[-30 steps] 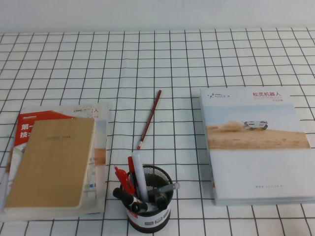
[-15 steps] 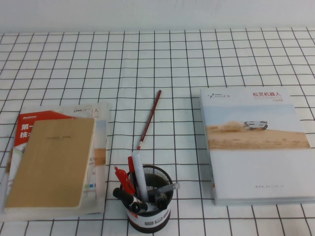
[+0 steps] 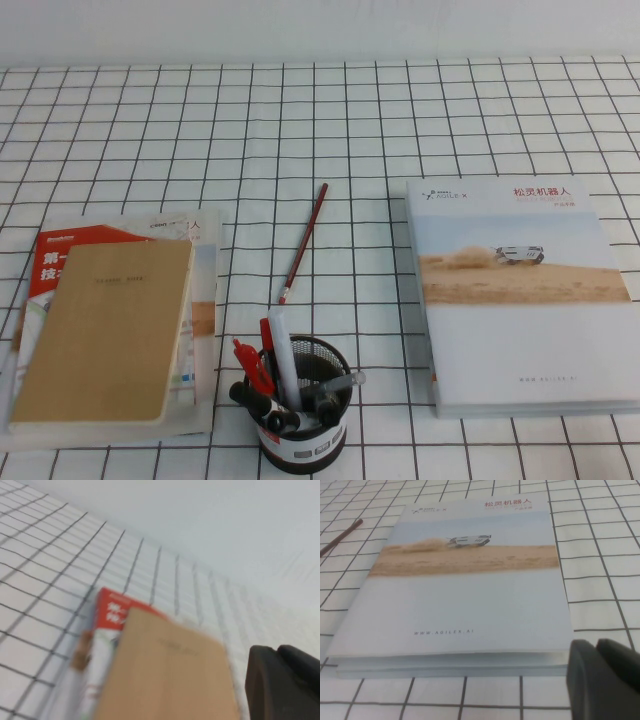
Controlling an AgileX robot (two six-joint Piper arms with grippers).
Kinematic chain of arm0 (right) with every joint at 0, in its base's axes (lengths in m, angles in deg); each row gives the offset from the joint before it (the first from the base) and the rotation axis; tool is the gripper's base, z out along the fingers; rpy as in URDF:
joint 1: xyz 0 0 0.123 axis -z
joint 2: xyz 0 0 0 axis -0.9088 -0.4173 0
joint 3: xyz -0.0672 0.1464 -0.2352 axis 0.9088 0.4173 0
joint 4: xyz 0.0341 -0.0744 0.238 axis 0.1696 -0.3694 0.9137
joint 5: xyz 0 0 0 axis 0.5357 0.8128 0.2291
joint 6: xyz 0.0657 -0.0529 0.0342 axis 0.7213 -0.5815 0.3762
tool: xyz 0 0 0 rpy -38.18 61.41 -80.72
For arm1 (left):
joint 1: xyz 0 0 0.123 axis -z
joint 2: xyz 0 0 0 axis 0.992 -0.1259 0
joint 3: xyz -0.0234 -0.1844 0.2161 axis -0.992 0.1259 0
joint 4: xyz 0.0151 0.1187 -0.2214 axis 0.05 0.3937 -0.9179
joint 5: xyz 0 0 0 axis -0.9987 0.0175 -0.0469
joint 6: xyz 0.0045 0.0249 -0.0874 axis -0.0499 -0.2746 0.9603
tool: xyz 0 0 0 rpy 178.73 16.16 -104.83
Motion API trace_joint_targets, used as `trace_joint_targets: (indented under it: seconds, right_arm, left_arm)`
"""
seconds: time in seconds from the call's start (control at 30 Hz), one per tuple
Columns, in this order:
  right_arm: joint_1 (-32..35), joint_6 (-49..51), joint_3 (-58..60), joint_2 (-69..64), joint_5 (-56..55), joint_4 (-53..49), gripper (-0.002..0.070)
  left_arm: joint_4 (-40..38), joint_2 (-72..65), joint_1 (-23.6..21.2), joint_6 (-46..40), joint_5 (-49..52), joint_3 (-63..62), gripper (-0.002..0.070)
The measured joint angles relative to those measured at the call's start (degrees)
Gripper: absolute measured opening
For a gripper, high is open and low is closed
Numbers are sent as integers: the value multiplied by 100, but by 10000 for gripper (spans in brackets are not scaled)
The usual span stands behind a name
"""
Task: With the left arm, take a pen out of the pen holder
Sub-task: 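Take a marker out of the pen holder and lay it on the table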
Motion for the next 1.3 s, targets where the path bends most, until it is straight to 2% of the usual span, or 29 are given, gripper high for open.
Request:
trace_joint_targets:
  seconds: [0.13,0.37,0.63,0.83,1.13,1.23,1.3]
  right_arm:
    - [0,0,0,0,0,0,-15]
    - [0,0,0,0,0,0,-15]
    - [0,0,0,0,0,0,-15]
    - [0,0,0,0,0,0,-15]
    - [0,0,0,0,0,0,-15]
    - [0,0,0,0,0,0,-15]
    - [0,0,0,0,0,0,-15]
  left_arm:
    - [-722,0,0,37,-486,0,-2]
    - [-970,0,0,15,-595,0,-2]
    - [-1004,0,56,-334,-93,-89,-2]
    - [-874,-440,56,-719,848,-1024,-2]
    - [-790,-2431,56,-2020,2103,-2421,-2]
    - [-1253,-3044,56,-2966,2260,-2824,-2]
    - [-1903,-3453,56,-3763,2287,-3014,-2]
